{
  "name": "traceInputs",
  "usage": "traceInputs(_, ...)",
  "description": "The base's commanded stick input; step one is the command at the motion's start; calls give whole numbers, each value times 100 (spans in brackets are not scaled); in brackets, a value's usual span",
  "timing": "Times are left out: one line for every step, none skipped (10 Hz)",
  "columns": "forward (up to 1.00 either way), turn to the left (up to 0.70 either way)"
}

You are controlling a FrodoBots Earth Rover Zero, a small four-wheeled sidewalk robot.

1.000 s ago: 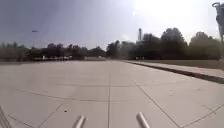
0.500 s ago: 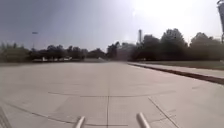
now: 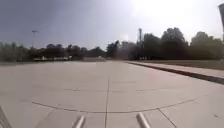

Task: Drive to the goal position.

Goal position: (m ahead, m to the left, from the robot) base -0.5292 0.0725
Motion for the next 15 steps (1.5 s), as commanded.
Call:
traceInputs(100, 0)
traceInputs(100, 0)
traceInputs(88, 0)
traceInputs(4, 0)
traceInputs(-75, 37)
traceInputs(-13, 42)
traceInputs(0, 100)
traceInputs(0, 100)
traceInputs(0, 100)
traceInputs(0, 100)
traceInputs(0, 100)
traceInputs(0, 100)
traceInputs(0, 100)
traceInputs(0, 100)
traceInputs(0, 100)
